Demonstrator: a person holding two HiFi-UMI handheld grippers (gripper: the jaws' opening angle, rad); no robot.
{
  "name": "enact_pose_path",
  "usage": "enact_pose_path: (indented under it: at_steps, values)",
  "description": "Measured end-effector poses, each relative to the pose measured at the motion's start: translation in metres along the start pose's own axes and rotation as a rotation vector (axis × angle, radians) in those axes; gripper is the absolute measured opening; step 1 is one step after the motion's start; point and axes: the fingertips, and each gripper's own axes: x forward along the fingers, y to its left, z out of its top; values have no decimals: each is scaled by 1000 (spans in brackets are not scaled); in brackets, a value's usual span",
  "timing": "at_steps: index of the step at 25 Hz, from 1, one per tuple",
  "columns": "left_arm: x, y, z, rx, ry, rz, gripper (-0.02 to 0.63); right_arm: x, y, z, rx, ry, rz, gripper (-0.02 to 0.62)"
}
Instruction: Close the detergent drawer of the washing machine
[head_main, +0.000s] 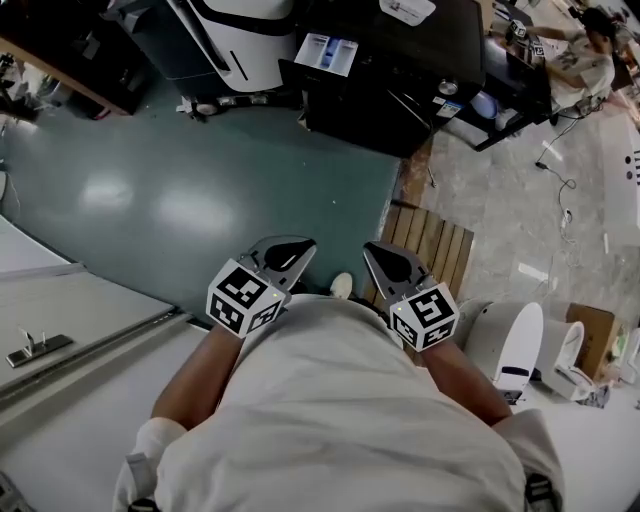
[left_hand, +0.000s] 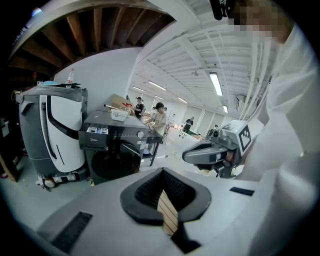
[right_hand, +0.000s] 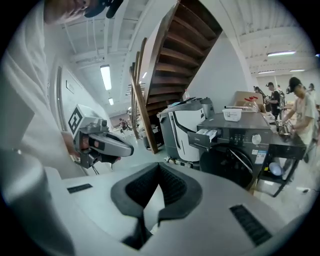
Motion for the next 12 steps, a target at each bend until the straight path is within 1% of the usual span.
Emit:
enact_pose_path:
  at_steps: [3,7,12]
  values:
    - [6,-3,2,7,7,3,-5,-3,-6,-1,4,-14,15,5]
    - [11,-3,4,3,1,24,-5,-3,-16,-3,-5,-9,31,5]
    - [15,13,6,-12,-15,33,-5,11,-27,4,-24,1,23,6]
